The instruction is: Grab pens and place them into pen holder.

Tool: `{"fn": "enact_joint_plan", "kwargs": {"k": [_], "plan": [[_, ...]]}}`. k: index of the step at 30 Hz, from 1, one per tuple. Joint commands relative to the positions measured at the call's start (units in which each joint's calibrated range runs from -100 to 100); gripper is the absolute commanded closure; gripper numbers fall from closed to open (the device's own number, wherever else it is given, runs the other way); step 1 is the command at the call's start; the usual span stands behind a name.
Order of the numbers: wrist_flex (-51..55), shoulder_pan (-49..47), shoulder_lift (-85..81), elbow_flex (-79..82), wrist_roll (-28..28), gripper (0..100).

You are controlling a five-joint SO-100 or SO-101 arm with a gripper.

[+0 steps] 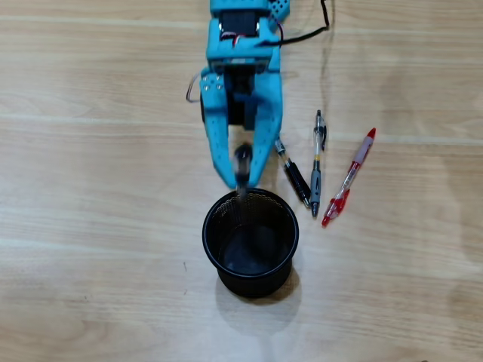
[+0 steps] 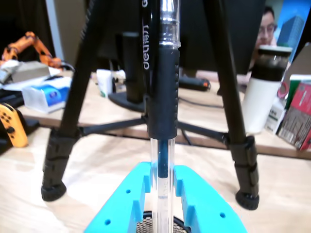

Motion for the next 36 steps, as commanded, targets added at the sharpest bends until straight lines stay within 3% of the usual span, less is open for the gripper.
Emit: {"fn": "enact_joint_plan", "kwargs": {"k": [1,8,12,17,26,33,36], "plan": [[-1.39,-0.85,4.12,-5.83,-0.26,98],[-1.39,-0.85,7.60,-6.01,-0.26,97],[-0.66,-0.85,6.41,-5.29,-0.26,84],[3.44,-0.85,2.93,-4.29,0.21,84],[37.79,-0.11,-13.72,-4.38,6.54,85],[65.21,-0.39,-26.97,-4.38,11.99,98],[74.51,-0.94,-30.70,-4.38,13.61,98]]}}
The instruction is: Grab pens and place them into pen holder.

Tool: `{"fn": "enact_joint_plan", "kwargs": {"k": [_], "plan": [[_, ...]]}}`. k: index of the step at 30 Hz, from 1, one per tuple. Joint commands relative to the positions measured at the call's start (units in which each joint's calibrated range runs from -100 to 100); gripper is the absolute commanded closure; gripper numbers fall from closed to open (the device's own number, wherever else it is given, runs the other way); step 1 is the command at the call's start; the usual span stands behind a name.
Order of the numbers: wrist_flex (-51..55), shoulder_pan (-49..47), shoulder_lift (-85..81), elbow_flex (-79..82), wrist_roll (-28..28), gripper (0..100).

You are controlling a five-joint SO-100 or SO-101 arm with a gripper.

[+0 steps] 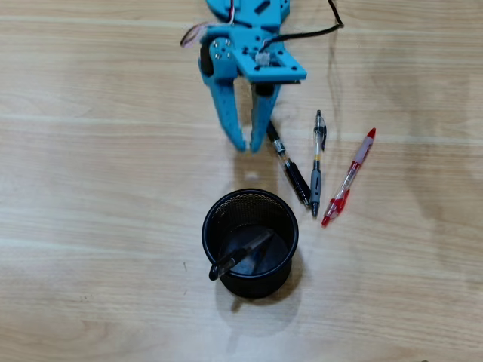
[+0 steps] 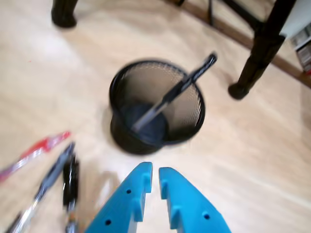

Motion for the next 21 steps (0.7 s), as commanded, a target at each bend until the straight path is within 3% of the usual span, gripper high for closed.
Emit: {"fn": "enact_joint_plan", "kwargs": {"k": [1,9,16,21], "plan": [[17.00,-1.28,-8.53,-1.46,2.17,98],[33.04,-4.93,-10.06,-0.64,1.64,98],[32.49,-7.31,-5.55,9.13,-1.18,98],[24.57,-8.87,-0.20,12.03,-1.34,98]]}}
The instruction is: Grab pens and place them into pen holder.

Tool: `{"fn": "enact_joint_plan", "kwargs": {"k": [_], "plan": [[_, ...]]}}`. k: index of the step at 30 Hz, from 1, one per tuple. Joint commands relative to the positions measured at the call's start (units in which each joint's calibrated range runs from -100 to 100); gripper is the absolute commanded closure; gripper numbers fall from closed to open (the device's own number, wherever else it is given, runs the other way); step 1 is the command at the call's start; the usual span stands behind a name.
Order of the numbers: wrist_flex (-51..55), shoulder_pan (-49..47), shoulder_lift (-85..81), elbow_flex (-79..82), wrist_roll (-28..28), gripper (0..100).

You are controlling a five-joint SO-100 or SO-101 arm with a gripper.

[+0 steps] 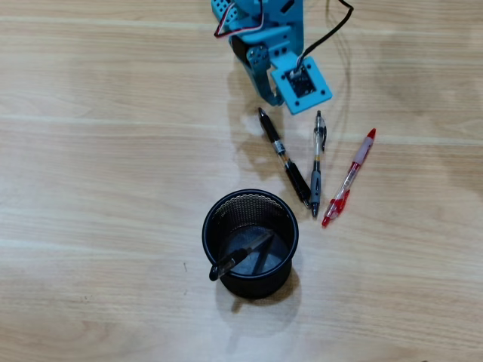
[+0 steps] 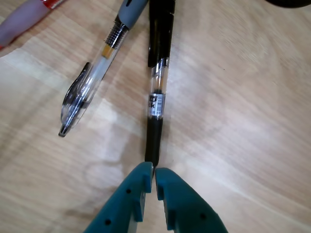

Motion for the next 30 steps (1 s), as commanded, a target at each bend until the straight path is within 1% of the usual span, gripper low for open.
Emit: {"fn": "enact_joint_plan", "kwargs": {"k": [1,4,5,9,10,17,28,30], "plan": [[-7.55,-1.24,3.53,1.12,-0.51,98],[-10.28,-1.33,5.32,1.85,-0.56,97],[-10.28,-1.33,5.74,1.85,-0.56,95],[-9.74,-1.33,6.68,1.76,-0.56,80],[-9.74,-1.33,6.85,1.76,-0.61,78],[-9.64,-1.33,7.95,2.03,-0.61,79],[-10.46,-2.80,18.31,1.21,-2.76,79],[-10.46,-3.25,19.92,1.12,-3.28,81]]}}
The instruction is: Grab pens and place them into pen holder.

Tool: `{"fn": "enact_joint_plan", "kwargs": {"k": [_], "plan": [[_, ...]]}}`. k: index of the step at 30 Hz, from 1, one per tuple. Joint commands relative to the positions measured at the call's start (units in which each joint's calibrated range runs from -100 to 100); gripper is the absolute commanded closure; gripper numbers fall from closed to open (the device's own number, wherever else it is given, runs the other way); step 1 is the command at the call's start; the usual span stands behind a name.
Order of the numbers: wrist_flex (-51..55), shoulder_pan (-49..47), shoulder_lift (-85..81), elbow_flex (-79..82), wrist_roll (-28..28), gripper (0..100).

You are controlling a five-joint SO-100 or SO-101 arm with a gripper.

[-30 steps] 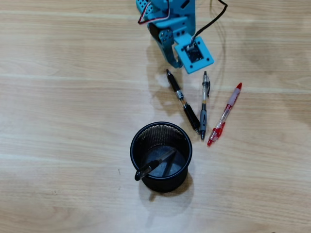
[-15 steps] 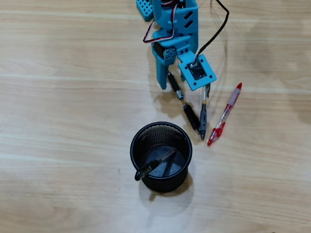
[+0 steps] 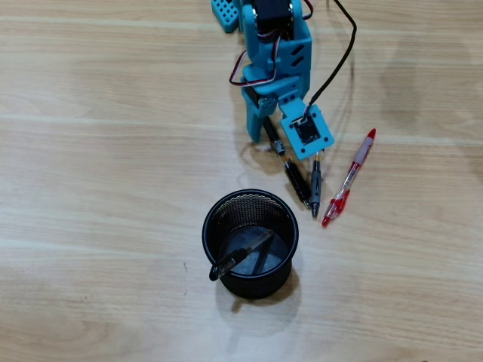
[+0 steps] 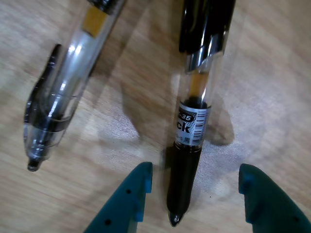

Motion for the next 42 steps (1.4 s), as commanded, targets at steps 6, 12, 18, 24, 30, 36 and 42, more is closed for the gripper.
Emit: {"fn": "enact_joint_plan", "kwargs": {"k": [6,12,18,24,30,36,42], "plan": [[-0.89,-0.95,4.29,-1.09,-1.67,84],[-0.89,-0.58,4.12,-1.09,-2.15,87],[-0.89,-0.12,3.70,-0.73,-2.15,98],[-0.89,0.70,3.53,-0.64,-2.15,98],[0.11,3.26,-1.91,-2.63,-1.62,98],[0.21,7.92,-14.56,-2.36,-0.10,98],[6.31,11.12,-26.20,-3.72,0.16,98]]}}
